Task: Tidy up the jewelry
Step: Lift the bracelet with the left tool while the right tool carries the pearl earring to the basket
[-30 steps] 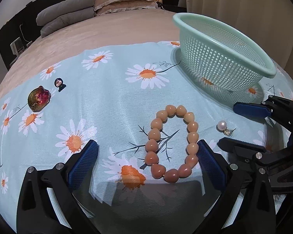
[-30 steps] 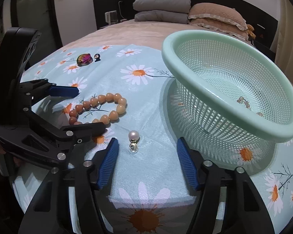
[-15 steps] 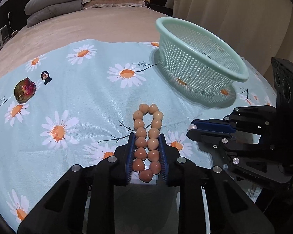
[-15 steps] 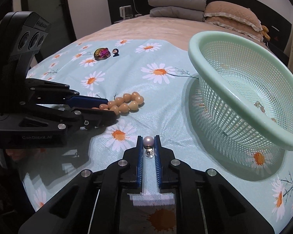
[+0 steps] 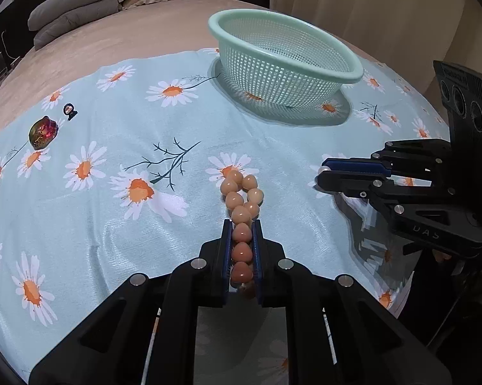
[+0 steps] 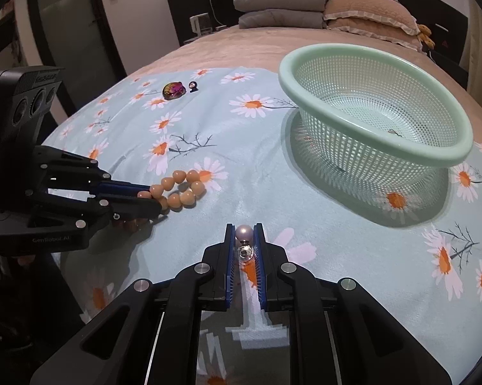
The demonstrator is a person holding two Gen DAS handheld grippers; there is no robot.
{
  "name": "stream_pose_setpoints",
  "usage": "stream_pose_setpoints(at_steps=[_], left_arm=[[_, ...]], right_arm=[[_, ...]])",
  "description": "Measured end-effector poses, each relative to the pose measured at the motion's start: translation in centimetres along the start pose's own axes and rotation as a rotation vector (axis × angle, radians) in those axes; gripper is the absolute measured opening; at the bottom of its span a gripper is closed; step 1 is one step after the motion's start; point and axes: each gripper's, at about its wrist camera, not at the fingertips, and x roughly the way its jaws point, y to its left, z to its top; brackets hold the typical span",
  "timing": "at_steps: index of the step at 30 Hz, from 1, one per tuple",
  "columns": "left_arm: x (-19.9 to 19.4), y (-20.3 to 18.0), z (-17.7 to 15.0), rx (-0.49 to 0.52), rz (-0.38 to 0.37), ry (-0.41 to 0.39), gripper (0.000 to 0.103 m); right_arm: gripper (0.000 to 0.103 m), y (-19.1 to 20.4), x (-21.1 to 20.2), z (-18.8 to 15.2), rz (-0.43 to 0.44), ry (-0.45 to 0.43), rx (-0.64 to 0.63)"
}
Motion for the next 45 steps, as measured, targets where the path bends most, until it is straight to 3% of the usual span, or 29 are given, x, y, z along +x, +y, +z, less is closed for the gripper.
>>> stream_pose_setpoints(at_steps=[8,17,21,27,33,38,45], left_arm=[[-2.3,-2.0,2.5,0.063,0.041,-0.032,0.012],[-5.2,-5.0,7.8,0.16,0.069,-0.114,0.012],[-5.1,-5.9,10.3,0.175,0.07,-0.118,0.012],[-3.6,-7.0,13.2,0.211,0.073,-0.114,0.012],[-1.2,-7.1,15.3,0.232,0.051,-0.103,0.012],[1.8,-6.9,16.2,0.285,0.056,-0.049,0.012],[6.0,-5.7,17.5,0.284,0.042,0.004,0.012]], right_arm=[[0.011,-0.9,-4.2,0.5,-0.006,-0.083,0.01],[0.011,-3.5,-8.5,2.6,-0.043,-0.158,0.004],[0.011,-4.1,-10.1,3.6,-0.128,-0.184,-0.037],[0.011,-5.0,-12.0,5.9,-0.154,-0.236,-0.053],[0.011,-7.2,-9.9,8.1,-0.156,-0.24,0.003],[0.011,-8.4,-6.2,9.3,-0.156,-0.184,-0.014],[0.011,-11.4,-1.8,10.1,-0.153,-0.125,0.024]])
